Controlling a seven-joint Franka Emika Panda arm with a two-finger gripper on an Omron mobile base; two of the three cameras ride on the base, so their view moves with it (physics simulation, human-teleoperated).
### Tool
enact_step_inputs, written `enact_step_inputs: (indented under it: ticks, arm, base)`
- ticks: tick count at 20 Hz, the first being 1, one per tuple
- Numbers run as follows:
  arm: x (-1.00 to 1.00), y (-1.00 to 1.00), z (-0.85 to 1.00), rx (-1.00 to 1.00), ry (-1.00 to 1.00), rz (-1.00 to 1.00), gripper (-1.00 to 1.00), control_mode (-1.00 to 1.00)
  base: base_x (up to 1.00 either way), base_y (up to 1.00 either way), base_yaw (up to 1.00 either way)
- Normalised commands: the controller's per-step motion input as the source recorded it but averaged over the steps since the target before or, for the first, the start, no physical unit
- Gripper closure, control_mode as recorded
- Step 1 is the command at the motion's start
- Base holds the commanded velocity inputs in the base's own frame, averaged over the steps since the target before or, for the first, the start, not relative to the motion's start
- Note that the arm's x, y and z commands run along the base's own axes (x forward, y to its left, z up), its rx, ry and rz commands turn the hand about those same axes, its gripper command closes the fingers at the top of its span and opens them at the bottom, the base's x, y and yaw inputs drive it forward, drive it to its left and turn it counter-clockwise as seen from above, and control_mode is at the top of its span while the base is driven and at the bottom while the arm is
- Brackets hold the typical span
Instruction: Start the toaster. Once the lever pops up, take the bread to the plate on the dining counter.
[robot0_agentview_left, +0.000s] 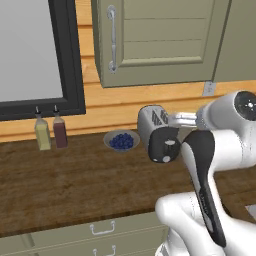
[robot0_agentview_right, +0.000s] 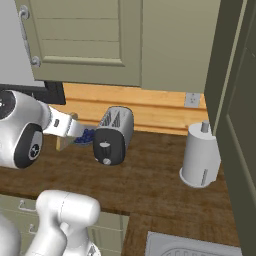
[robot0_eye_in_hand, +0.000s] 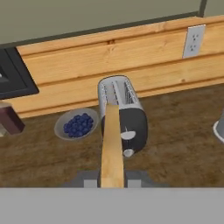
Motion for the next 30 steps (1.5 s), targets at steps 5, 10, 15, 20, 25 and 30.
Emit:
enact_step_inputs:
  ticks: [5,10,15,20,25,30]
  arm:
    - [-0.85,0.00,0.03,0.00,0.15,0.00,1.00,-1.00]
    - [-0.69,0.00,0.00,0.02,0.10,0.00,1.00,-1.00]
    - [-0.19,0.03,0.00,0.01,0.05,0.00,1.00,1.00]
    - [0.00,0.00,0.00,0.00,0.00,0.00,1.00,1.00]
    - [0.00,0.00,0.00,0.00,0.00,0.00,1.00,1.00]
    - [0.00,0.00,0.00,0.00,0.00,0.00,1.00,1.00]
  base:
    - [0.00,0.00,0.00]
    - [0.00,0.00,0.00]
    - [-0.46,0.31,0.03]
    - [-1.00,0.94,0.14]
    - [-0.47,1.00,0.53]
    - [-0.05,0.88,0.83]
